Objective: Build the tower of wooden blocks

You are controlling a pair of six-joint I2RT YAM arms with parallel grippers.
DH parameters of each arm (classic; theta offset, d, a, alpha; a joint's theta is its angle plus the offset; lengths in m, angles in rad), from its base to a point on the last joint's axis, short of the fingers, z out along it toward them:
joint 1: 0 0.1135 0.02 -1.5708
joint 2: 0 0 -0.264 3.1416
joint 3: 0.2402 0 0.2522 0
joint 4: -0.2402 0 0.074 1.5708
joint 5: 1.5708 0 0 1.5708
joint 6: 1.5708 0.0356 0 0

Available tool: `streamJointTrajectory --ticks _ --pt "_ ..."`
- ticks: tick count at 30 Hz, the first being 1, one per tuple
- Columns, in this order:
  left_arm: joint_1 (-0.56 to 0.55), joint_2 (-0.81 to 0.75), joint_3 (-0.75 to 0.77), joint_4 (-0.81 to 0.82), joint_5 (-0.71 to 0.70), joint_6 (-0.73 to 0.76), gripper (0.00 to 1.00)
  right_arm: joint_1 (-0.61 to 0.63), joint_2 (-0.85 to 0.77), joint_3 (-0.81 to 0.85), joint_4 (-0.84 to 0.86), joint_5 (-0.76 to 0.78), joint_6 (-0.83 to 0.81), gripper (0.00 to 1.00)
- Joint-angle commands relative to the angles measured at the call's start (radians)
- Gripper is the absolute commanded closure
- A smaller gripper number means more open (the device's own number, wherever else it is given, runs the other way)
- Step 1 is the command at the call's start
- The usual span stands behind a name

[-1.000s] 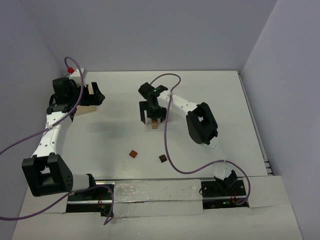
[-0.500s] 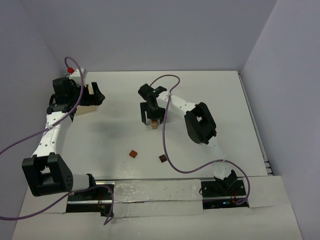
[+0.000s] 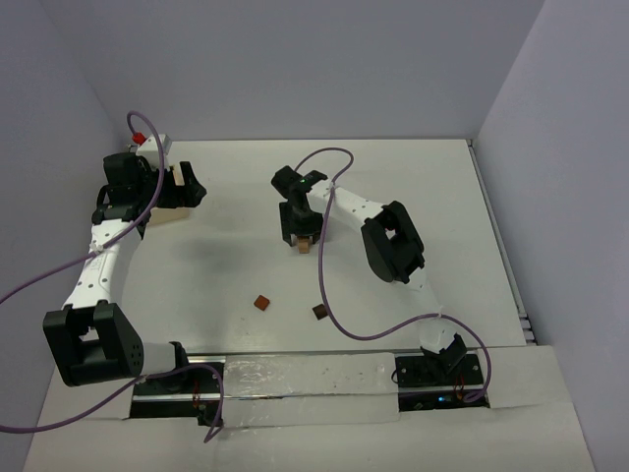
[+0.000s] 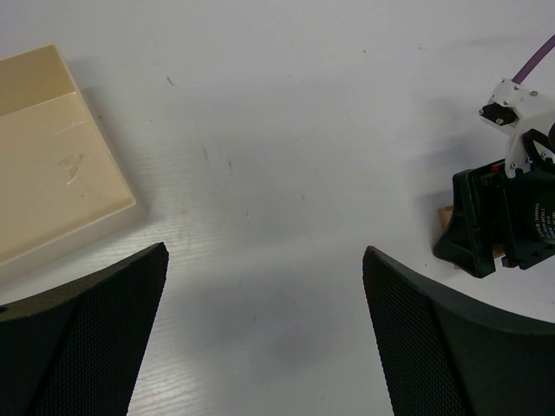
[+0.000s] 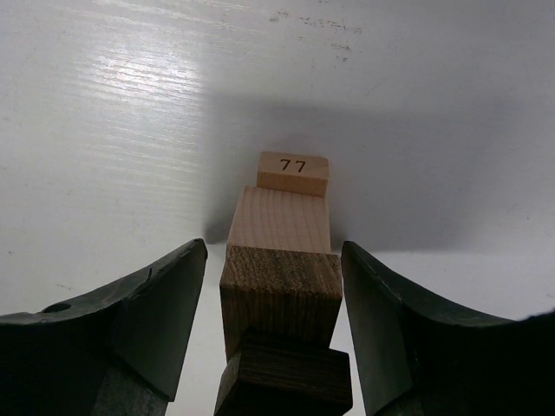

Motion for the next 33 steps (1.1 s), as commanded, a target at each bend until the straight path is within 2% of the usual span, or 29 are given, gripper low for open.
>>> streamJointTrajectory --ticks 1,33 --pt "-0.002 0.002 0.032 0.017 0.016 0.007 0.01 0.007 0.01 0.011 -0.001 0.015 0.01 0.3" --pt "-0.002 0.015 0.037 0.018 0.033 0.005 0.01 0.008 0.014 0.022 -0.007 0.036 0.036 0.48"
